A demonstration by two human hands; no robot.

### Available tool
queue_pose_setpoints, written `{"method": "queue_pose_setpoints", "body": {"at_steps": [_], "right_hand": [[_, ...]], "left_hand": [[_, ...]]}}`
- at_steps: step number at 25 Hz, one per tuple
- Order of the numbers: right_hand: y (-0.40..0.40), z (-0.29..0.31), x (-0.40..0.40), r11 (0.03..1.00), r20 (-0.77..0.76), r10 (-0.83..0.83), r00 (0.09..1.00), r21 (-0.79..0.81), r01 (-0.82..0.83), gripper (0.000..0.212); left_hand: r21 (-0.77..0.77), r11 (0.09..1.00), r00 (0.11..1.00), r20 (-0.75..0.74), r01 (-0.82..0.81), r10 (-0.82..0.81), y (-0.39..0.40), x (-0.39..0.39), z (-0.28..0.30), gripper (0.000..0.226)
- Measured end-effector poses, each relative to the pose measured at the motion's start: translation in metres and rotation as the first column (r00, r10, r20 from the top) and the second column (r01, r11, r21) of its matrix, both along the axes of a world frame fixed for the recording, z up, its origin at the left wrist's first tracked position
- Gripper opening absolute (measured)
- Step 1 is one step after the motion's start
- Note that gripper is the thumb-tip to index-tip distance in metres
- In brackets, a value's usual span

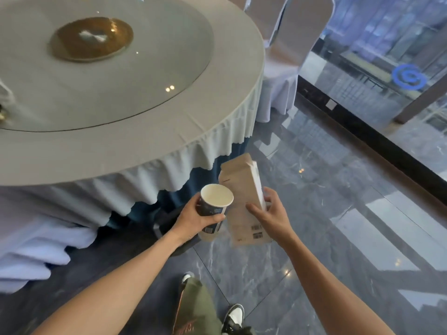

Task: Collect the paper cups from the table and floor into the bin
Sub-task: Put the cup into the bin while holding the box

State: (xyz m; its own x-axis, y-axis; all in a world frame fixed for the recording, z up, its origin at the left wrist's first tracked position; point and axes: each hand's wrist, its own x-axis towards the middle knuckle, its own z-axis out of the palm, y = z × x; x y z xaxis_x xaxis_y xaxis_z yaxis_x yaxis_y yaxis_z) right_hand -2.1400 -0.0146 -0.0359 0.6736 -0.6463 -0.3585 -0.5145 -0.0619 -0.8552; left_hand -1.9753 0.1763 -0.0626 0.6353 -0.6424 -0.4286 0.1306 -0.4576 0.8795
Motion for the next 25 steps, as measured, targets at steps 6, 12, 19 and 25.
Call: {"method": "queue_pose_setpoints", "body": {"at_steps": [6, 12, 19, 25], "right_hand": [[0.068, -0.013, 0.05, 0.996, -0.137, 0.082, 0.987, -0.029, -0.087, 0.065], [0.158, -0.064, 0.125, 0.998, -0.278, 0.039, 0.96, -0.036, -0.051, 0.071], [0.209, -0.132, 0.159, 1.0, -0.353, -0.01, 0.935, -0.012, 0.006, 0.071], [0.195, -0.194, 0.169, 1.0, -0.354, -0.021, 0.935, -0.007, 0.02, 0.067]], "left_hand": [[0.044, 0.997, 0.996, 0.051, -0.069, 0.067, 0.071, 0.04, -0.03, 0.092], [0.081, 0.997, 1.0, -0.018, 0.012, -0.01, 0.15, 0.113, -0.09, 0.085], [0.17, 0.984, 0.996, 0.069, 0.045, -0.058, 0.189, 0.149, -0.163, 0.092], [0.174, 0.977, 0.991, 0.042, 0.12, -0.13, 0.168, 0.151, -0.221, 0.089]]}}
